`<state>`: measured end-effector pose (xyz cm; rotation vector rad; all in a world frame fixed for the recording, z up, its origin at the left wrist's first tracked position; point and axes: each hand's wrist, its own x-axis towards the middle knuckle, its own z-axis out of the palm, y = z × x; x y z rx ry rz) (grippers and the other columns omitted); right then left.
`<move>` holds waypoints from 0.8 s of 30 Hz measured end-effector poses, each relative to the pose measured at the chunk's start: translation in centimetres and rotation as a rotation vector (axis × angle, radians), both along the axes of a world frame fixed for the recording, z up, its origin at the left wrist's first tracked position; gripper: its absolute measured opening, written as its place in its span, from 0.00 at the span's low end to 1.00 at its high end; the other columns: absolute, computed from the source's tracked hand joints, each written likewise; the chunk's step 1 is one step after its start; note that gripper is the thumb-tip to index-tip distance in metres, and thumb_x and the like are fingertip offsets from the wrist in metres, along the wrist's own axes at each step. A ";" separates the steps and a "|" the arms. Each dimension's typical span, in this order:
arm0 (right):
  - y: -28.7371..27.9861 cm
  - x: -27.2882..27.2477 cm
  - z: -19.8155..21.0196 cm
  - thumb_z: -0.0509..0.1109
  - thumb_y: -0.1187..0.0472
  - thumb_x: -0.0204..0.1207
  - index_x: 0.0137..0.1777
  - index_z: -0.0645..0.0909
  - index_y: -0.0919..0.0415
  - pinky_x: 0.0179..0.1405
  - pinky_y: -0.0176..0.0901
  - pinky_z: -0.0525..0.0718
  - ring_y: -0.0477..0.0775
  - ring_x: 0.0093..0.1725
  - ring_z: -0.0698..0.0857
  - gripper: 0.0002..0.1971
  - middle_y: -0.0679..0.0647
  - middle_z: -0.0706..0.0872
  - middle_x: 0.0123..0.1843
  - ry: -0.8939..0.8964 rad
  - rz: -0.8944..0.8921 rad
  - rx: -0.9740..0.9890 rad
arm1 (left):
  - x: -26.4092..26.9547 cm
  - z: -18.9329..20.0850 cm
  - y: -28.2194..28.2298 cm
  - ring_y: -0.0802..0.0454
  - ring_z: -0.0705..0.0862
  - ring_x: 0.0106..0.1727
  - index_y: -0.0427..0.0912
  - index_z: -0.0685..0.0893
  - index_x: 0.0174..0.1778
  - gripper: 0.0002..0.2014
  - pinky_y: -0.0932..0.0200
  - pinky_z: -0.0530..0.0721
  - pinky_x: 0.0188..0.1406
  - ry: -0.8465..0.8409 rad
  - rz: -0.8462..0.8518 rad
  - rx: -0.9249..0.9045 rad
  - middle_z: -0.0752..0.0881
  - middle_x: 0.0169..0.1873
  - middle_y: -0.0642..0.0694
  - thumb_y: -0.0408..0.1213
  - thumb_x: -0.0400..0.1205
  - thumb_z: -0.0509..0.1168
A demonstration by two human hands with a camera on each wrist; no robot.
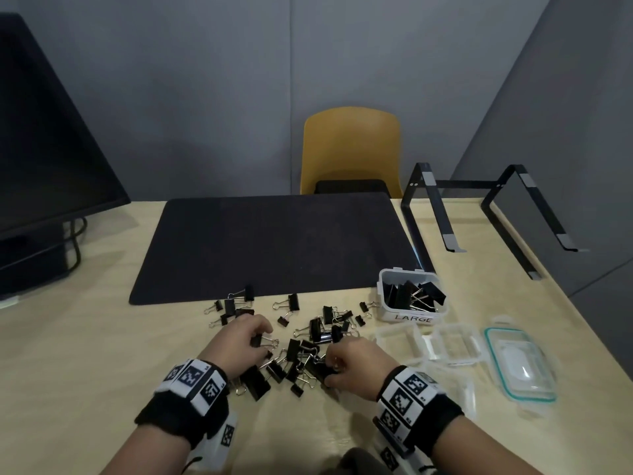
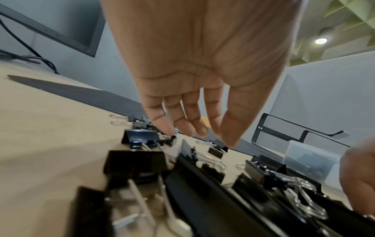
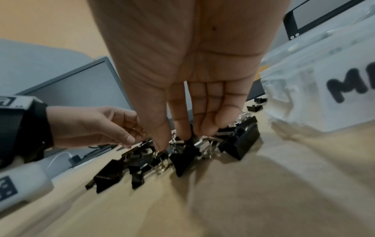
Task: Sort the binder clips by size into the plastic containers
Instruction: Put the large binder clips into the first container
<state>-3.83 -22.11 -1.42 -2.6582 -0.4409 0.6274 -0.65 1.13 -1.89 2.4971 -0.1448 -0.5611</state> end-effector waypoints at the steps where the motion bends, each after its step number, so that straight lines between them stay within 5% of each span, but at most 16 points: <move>1: 0.2 -0.2 -0.1 0.71 0.49 0.72 0.55 0.79 0.54 0.47 0.40 0.78 0.50 0.48 0.78 0.14 0.49 0.79 0.51 0.001 -0.015 -0.021 | -0.1 0.1 0.2 0.62 0.77 0.51 0.58 0.77 0.52 0.14 0.70 0.74 0.45 0.004 -0.004 -0.004 0.76 0.52 0.57 0.38 0.75 0.72; 5: 0.9 -0.7 -0.6 0.71 0.45 0.69 0.60 0.75 0.51 0.53 0.44 0.83 0.52 0.52 0.80 0.21 0.49 0.80 0.54 0.008 -0.068 -0.084 | -0.7 0.2 0.7 0.64 0.74 0.45 0.57 0.77 0.50 0.16 0.70 0.71 0.40 0.017 -0.050 0.025 0.74 0.47 0.60 0.47 0.71 0.75; 9: 1.4 -0.7 -0.7 0.67 0.52 0.73 0.60 0.74 0.53 0.51 0.43 0.84 0.51 0.48 0.80 0.16 0.50 0.82 0.52 0.006 -0.116 -0.076 | -1.4 0.2 1.2 0.61 0.75 0.52 0.60 0.73 0.50 0.23 0.64 0.77 0.50 0.062 -0.085 0.102 0.75 0.51 0.61 0.55 0.65 0.77; 15: 1.2 0.2 -0.6 0.70 0.51 0.69 0.65 0.69 0.50 0.40 0.38 0.81 0.48 0.43 0.83 0.25 0.48 0.86 0.51 0.091 -0.187 0.083 | -3.4 0.4 1.0 0.60 0.68 0.56 0.60 0.69 0.62 0.34 0.58 0.70 0.64 0.036 -0.130 0.268 0.70 0.54 0.64 0.59 0.63 0.76; 21: 0.5 1.3 0.7 0.69 0.58 0.72 0.60 0.72 0.51 0.27 0.44 0.82 0.49 0.30 0.82 0.17 0.52 0.86 0.43 0.113 -0.320 0.327 | -3.5 0.3 0.7 0.58 0.68 0.58 0.58 0.66 0.68 0.34 0.56 0.66 0.70 -0.020 -0.144 0.286 0.72 0.54 0.61 0.54 0.67 0.73; 24: 0.1 1.9 1.3 0.69 0.61 0.73 0.54 0.75 0.50 0.34 0.40 0.82 0.45 0.31 0.81 0.11 0.47 0.84 0.37 0.077 -0.354 0.387 | -3.3 0.3 0.3 0.57 0.69 0.61 0.58 0.64 0.73 0.38 0.55 0.65 0.71 -0.033 -0.154 0.300 0.73 0.55 0.60 0.58 0.67 0.71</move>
